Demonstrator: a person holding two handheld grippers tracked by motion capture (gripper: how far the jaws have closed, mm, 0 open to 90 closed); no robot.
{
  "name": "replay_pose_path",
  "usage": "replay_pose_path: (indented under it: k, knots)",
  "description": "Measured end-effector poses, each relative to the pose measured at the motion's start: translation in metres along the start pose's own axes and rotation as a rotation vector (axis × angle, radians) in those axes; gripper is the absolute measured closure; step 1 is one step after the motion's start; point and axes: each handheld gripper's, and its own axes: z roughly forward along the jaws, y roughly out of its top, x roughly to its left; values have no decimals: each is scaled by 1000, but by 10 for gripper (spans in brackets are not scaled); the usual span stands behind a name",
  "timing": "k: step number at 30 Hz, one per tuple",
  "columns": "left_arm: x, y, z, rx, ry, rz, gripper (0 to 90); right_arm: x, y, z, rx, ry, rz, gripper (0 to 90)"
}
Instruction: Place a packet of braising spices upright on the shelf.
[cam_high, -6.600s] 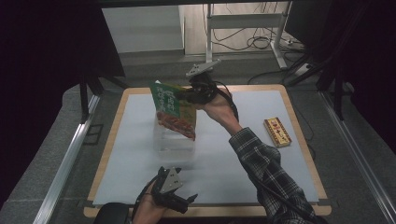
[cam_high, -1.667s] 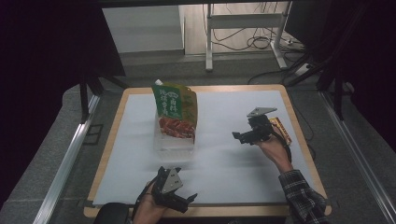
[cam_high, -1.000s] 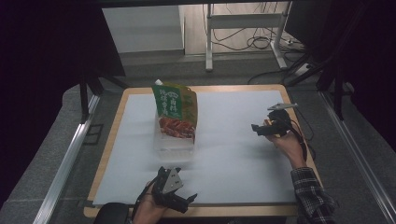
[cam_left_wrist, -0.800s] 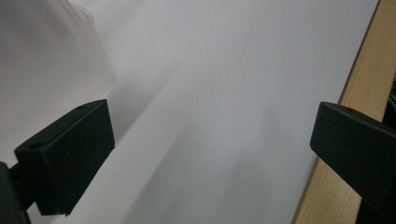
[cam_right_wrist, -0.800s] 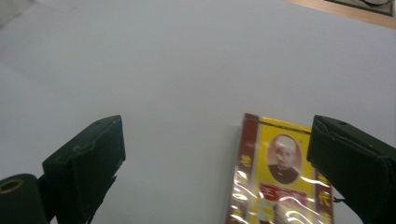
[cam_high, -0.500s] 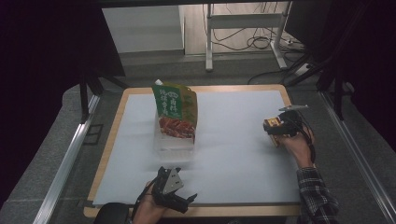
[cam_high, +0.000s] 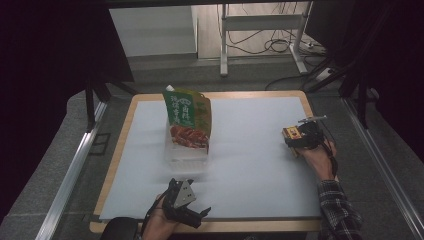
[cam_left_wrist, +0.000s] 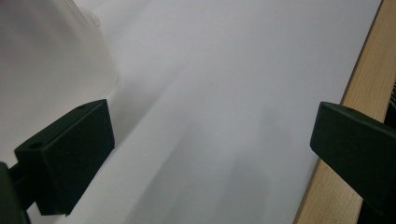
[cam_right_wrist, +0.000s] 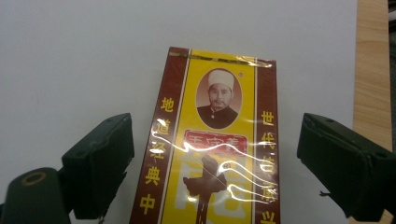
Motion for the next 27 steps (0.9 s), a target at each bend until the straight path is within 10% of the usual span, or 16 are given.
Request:
replay_pose_path:
  k: [10,27]
  knots:
    - [-1,0,1,6,-3,6,0,2,-1,1,44,4,15,300]
    - [-1,0,-1,-1,-1,6,0,17,2,-17,7,64,-27,314]
